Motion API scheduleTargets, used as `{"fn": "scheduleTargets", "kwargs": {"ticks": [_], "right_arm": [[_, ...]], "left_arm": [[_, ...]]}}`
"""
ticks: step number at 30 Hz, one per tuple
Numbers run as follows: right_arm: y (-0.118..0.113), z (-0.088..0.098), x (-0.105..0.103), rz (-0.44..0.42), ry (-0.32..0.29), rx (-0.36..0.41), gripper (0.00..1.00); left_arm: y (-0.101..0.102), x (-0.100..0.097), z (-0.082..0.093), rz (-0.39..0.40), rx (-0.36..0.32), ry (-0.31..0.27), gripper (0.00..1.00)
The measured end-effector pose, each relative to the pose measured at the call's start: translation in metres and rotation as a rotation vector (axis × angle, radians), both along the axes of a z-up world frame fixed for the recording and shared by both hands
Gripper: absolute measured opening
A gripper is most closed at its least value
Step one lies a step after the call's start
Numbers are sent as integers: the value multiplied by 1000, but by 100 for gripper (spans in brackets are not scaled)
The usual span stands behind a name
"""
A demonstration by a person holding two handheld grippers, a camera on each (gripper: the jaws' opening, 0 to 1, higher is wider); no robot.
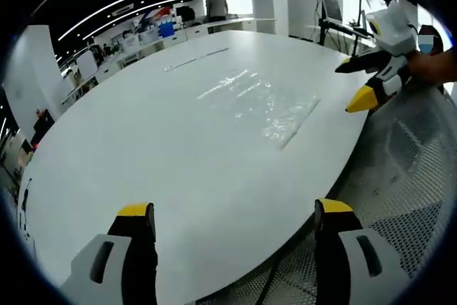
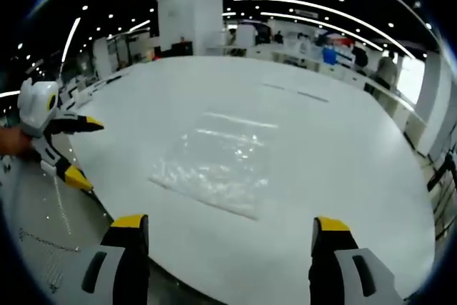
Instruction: Open the resealable bag by pulling the two sides of the seal apart until the entire bag opening is separated and visibly accessible.
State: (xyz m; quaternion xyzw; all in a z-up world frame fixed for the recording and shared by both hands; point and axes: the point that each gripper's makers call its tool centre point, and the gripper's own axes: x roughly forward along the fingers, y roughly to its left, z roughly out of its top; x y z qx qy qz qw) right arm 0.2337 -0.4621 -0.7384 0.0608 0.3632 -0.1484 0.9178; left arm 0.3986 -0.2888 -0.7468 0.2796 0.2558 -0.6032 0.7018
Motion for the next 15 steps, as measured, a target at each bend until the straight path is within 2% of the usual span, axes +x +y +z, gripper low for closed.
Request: {"fn": "scheduleTargets", "kwargs": {"ticks": [15], "right_arm": [[2,0,1,10,-3,9,93]], "left_arm": [[0,-2,-1,-10,10,5,90]]}}
